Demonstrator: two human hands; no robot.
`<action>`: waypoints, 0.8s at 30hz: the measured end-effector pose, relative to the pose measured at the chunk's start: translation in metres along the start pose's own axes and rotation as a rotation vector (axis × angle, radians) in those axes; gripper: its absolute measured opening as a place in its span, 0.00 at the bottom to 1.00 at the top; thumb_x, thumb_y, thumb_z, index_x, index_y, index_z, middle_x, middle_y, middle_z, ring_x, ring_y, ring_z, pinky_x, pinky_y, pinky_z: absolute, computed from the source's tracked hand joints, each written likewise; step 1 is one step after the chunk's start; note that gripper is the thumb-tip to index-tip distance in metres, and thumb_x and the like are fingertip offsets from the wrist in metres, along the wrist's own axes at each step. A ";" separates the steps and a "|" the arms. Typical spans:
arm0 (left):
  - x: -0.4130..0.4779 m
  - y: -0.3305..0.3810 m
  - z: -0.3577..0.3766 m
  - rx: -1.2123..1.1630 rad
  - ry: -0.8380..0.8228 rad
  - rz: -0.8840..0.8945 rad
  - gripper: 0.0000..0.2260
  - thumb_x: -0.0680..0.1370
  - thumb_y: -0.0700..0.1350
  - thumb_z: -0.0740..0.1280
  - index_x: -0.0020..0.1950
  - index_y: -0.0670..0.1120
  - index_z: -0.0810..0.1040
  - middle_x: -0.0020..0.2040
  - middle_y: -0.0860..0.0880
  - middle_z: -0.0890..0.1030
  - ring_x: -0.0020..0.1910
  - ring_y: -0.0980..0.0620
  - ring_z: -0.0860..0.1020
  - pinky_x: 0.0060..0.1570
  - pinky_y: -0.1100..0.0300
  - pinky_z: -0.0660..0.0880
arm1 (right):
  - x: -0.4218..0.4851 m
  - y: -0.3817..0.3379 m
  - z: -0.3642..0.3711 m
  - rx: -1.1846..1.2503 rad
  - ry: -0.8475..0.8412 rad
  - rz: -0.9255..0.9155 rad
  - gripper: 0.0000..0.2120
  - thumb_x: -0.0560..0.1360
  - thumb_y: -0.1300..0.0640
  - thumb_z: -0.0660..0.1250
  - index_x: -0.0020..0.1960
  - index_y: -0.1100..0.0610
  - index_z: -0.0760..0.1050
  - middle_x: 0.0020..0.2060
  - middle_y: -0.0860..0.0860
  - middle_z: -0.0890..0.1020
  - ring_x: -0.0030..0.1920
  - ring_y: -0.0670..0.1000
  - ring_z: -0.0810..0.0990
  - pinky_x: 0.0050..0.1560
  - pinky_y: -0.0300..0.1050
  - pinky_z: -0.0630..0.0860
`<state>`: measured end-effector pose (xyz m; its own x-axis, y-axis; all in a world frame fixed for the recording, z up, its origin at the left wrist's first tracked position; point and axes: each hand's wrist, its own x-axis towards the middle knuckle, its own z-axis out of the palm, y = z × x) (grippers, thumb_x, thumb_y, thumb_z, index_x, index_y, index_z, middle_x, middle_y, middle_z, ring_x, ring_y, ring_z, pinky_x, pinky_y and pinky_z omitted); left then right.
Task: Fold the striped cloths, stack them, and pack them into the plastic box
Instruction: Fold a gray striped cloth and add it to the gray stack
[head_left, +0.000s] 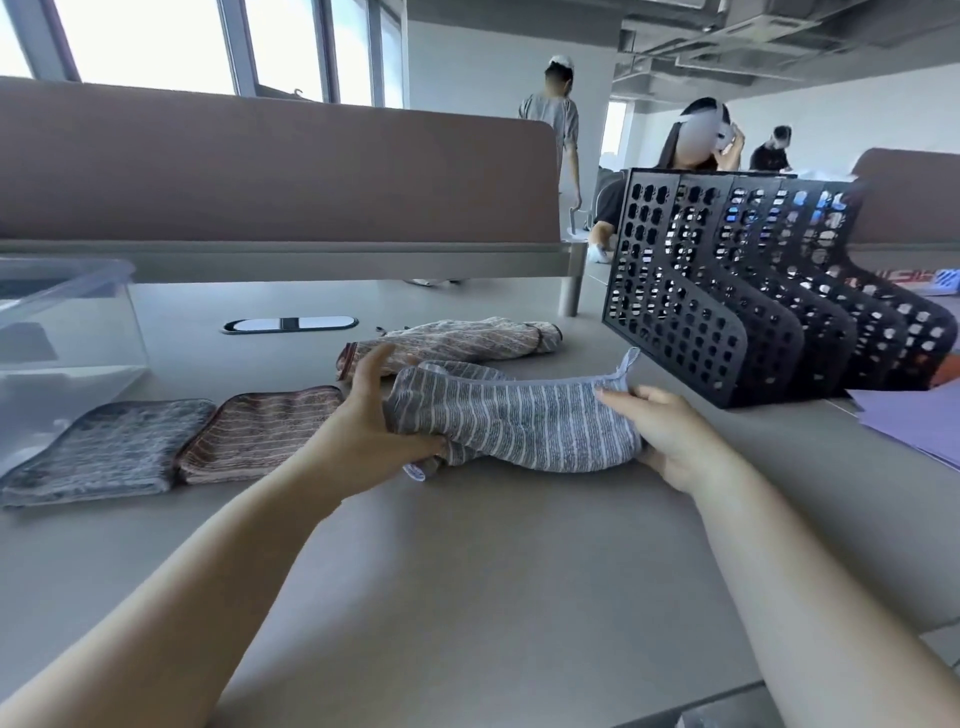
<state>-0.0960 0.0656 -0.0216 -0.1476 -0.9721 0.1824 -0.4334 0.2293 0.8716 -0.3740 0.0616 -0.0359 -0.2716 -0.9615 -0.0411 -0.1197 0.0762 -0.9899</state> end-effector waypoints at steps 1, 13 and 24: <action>-0.002 0.003 -0.003 -0.125 -0.023 -0.079 0.40 0.69 0.43 0.77 0.73 0.55 0.58 0.57 0.52 0.77 0.52 0.52 0.79 0.55 0.54 0.75 | -0.003 -0.003 -0.001 0.047 -0.045 0.047 0.06 0.73 0.56 0.71 0.48 0.56 0.78 0.46 0.55 0.84 0.46 0.53 0.82 0.54 0.50 0.76; 0.006 0.006 0.022 -0.201 -0.177 -0.010 0.07 0.81 0.48 0.61 0.50 0.49 0.78 0.40 0.59 0.79 0.37 0.69 0.76 0.42 0.77 0.69 | -0.007 -0.018 0.018 0.385 -0.049 -0.087 0.09 0.79 0.55 0.61 0.52 0.58 0.77 0.50 0.54 0.84 0.52 0.53 0.82 0.57 0.52 0.76; 0.018 -0.012 0.025 0.378 -0.083 -0.027 0.19 0.80 0.56 0.59 0.40 0.41 0.74 0.33 0.48 0.71 0.35 0.47 0.70 0.36 0.58 0.63 | 0.011 0.000 0.007 0.140 0.198 -0.012 0.31 0.58 0.32 0.70 0.53 0.52 0.81 0.54 0.51 0.83 0.57 0.56 0.79 0.64 0.60 0.71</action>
<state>-0.1158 0.0464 -0.0402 -0.1962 -0.9743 0.1102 -0.7332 0.2204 0.6433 -0.3706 0.0489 -0.0370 -0.4547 -0.8905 -0.0155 0.0055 0.0146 -0.9999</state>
